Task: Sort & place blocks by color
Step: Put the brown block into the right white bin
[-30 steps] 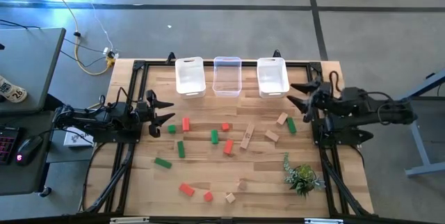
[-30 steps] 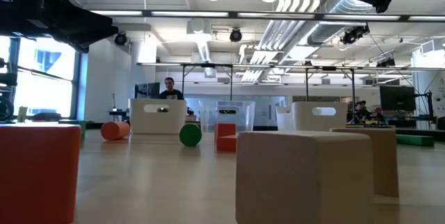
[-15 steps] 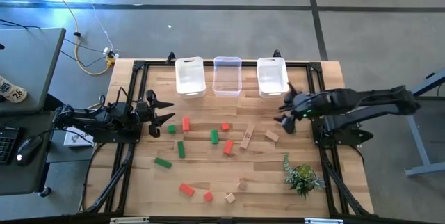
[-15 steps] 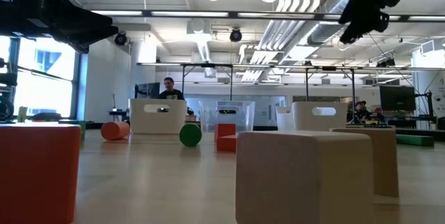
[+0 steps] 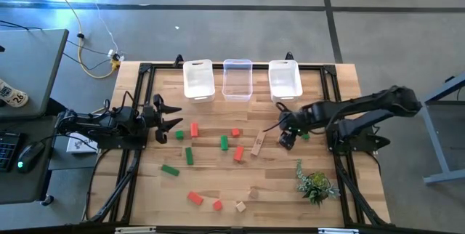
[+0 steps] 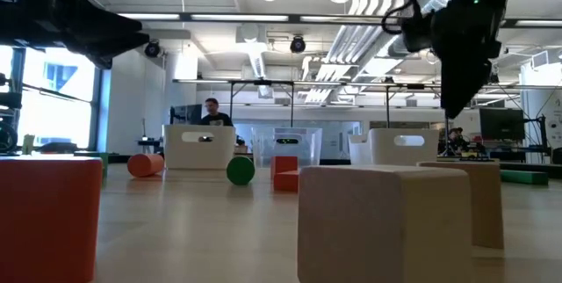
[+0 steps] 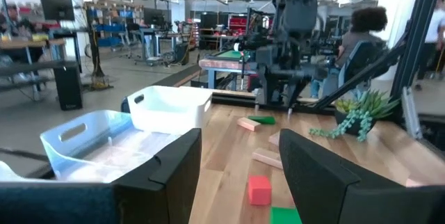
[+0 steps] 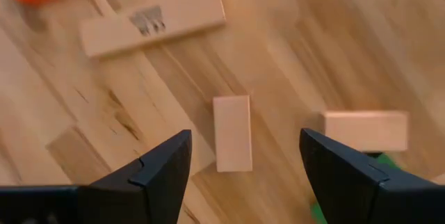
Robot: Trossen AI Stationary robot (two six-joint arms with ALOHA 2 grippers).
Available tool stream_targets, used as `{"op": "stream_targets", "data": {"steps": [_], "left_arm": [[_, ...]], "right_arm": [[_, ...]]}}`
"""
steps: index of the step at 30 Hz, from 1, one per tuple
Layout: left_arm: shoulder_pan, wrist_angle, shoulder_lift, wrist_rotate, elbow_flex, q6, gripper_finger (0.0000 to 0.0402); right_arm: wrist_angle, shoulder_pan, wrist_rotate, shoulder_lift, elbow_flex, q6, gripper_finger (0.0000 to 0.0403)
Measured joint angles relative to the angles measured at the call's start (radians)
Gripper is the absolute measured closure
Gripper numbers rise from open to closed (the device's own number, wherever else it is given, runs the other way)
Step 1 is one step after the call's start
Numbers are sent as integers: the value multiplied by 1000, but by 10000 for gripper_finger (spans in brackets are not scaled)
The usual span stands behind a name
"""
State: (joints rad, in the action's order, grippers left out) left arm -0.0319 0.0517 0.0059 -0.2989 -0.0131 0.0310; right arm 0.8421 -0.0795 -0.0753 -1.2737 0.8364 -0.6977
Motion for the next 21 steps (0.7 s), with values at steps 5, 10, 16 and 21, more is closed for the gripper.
{"op": "stream_targets", "data": {"steps": [5,10,16,21], "left_arm": [[0,0,0,0,0,65,218],[0,0,0,0,0,63,218],[0,0,0,0,0,63,218],[0,0,0,0,0,63,218]], "right_arm": [[-1,0,29,-88,-1,-15,149],[-13,0,26,-154,-1,-28,149],[-55,0,43,-211,-1,-29,149],[-64,0,43,-241,-1,-47,149]]}}
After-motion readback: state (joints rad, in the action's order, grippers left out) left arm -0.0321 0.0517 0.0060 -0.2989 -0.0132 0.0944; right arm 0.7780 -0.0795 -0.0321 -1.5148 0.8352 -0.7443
